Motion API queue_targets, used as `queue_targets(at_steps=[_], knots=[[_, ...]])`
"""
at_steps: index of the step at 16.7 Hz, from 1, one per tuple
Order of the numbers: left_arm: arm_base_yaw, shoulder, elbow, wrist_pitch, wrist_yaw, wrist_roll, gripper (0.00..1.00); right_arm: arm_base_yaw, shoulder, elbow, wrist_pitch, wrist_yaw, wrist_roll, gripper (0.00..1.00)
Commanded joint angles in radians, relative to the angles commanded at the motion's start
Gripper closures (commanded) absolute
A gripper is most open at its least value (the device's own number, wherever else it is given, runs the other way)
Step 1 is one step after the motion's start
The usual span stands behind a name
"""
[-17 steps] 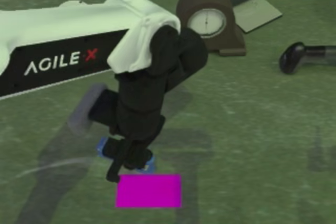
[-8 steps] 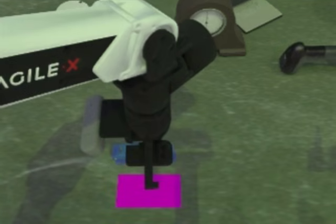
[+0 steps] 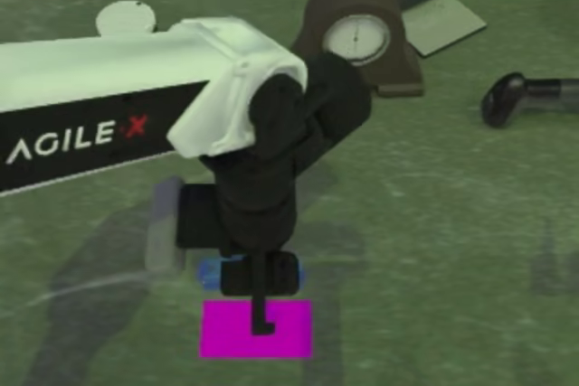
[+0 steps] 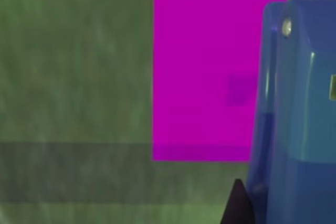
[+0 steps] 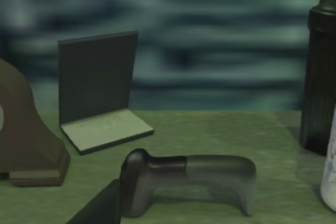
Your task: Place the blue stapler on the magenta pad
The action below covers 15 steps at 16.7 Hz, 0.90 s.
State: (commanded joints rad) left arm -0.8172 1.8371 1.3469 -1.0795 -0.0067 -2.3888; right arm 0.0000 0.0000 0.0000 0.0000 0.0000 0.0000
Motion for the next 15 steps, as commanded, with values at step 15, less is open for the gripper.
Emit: queue_targets(at_steps=[15], knots=[[0.008, 0.097, -0.211, 0.313, 0.002, 0.008, 0.77, 0.000, 0.000, 0.000, 0.000, 0.000, 0.000, 0.00]])
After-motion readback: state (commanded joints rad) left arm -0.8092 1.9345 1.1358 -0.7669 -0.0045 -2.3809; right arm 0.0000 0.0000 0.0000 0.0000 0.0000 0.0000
